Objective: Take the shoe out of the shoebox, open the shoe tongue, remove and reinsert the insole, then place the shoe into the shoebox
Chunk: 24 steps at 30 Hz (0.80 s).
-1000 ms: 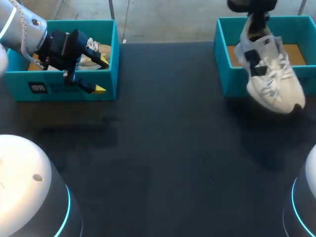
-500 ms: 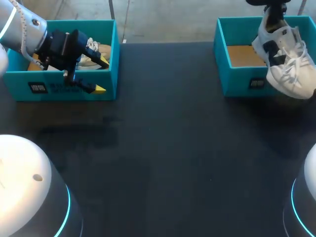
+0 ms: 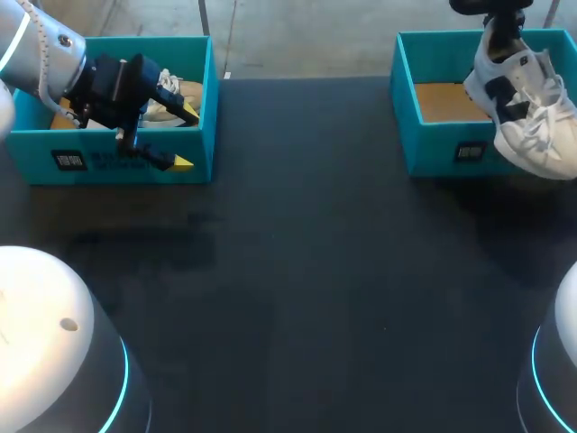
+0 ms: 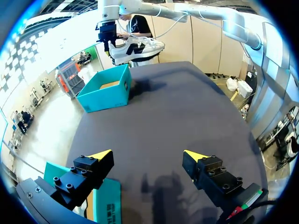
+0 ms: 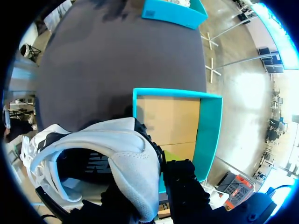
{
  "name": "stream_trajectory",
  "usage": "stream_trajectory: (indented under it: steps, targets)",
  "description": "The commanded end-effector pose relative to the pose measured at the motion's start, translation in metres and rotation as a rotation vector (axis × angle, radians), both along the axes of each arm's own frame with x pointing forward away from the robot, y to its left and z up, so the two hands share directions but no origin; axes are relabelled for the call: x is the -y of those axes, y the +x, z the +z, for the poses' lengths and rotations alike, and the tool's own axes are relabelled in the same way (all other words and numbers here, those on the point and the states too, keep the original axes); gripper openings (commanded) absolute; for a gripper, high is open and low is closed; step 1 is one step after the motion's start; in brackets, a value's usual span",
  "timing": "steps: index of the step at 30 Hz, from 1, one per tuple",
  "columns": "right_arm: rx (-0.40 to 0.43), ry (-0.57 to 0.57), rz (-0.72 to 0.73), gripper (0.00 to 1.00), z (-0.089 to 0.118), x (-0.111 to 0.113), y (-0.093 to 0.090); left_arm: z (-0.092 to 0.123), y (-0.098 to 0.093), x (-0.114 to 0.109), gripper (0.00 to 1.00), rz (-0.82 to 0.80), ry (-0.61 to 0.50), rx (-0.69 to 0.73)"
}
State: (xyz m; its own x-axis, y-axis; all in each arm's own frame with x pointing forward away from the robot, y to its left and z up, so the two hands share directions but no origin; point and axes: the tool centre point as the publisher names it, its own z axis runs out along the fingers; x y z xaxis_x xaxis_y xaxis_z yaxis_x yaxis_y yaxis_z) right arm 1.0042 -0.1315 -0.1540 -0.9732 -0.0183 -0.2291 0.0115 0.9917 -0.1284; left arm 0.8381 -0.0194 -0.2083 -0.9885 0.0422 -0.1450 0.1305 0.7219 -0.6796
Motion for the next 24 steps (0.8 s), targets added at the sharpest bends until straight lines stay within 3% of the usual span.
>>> stream_trajectory:
  steps: [1,4,9,18,24]
  targets:
    - [-0.004,0.000,0.000,0.00,0.002,0.000,0.001,0.000,0.000,0.000,1.00,0.000,0.003,0.000]
    - [-0.004,0.000,0.000,0.00,0.002,0.000,0.001,0.000,0.000,0.000,1.00,0.000,0.003,0.000]
    - [0.005,-0.017,-0.017,0.00,0.005,0.020,0.009,0.000,0.000,0.000,1.00,0.000,0.003,0.000]
    - [0.031,-0.105,-0.083,0.00,0.004,0.077,0.029,0.000,0.000,0.000,1.00,0.000,0.003,0.000]
    - [0.039,-0.096,-0.141,0.00,-0.008,0.116,0.044,0.000,0.000,0.000,1.00,0.000,0.003,0.000]
